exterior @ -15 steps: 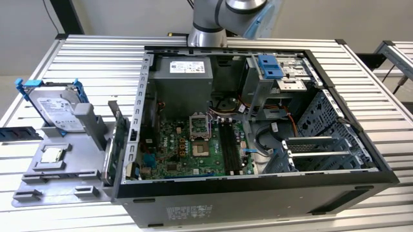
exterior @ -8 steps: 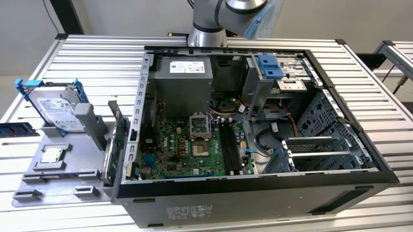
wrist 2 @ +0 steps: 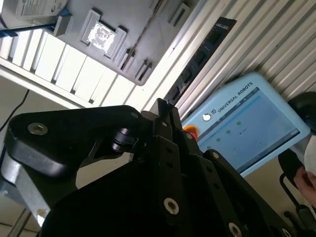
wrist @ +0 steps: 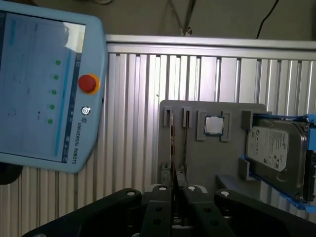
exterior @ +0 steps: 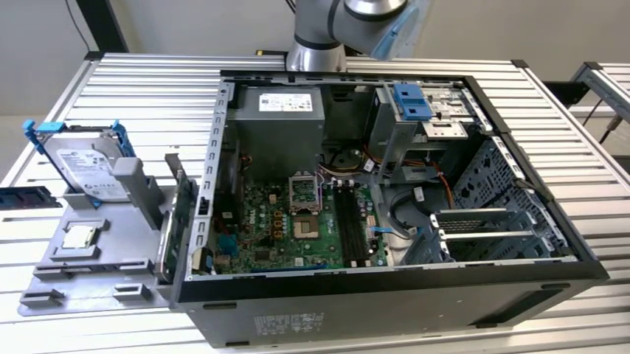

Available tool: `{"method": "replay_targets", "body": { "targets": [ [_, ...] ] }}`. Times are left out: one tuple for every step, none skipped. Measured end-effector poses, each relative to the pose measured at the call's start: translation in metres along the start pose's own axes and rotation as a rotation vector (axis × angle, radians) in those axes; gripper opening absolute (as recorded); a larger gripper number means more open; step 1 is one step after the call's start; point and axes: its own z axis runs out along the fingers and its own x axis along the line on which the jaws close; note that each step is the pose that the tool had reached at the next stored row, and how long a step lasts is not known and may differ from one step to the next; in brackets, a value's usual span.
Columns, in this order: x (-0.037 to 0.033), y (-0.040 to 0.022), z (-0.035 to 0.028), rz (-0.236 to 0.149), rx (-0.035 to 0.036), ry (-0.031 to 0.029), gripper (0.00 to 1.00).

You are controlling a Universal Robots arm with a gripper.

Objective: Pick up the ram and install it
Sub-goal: 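Pick up the ram and move it above insertion slot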

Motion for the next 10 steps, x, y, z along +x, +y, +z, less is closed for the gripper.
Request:
{"method": "replay_targets", "body": {
  "targets": [
    [0.0001,-0.0018,0.0000,0.000,0.0000,-0.0001,0.00],
    [0.0002,-0.0040,-0.0001,0.000,0.0000,0.0000,0.00],
    [0.0002,-0.0057,-0.0003,0.000,0.0000,0.0000,0.00],
    [0.0002,-0.0074,-0.0003,0.000,0.0000,-0.0001,0.00],
    [0.0003,-0.0091,-0.0003,0.000,0.0001,-0.0001,0.00],
    [0.0003,-0.0110,-0.0004,0.000,0.0000,-0.0001,0.00],
    [0.0004,-0.0134,-0.0005,0.000,0.0001,-0.0001,0.00],
    [0.0005,-0.0166,-0.0007,0.000,0.0000,0.0000,0.00],
    [0.0006,-0.0200,-0.0007,0.000,0.0001,-0.0001,0.00],
    [0.0007,-0.0234,-0.0009,0.000,0.0000,0.0000,0.00]
  ]
}}
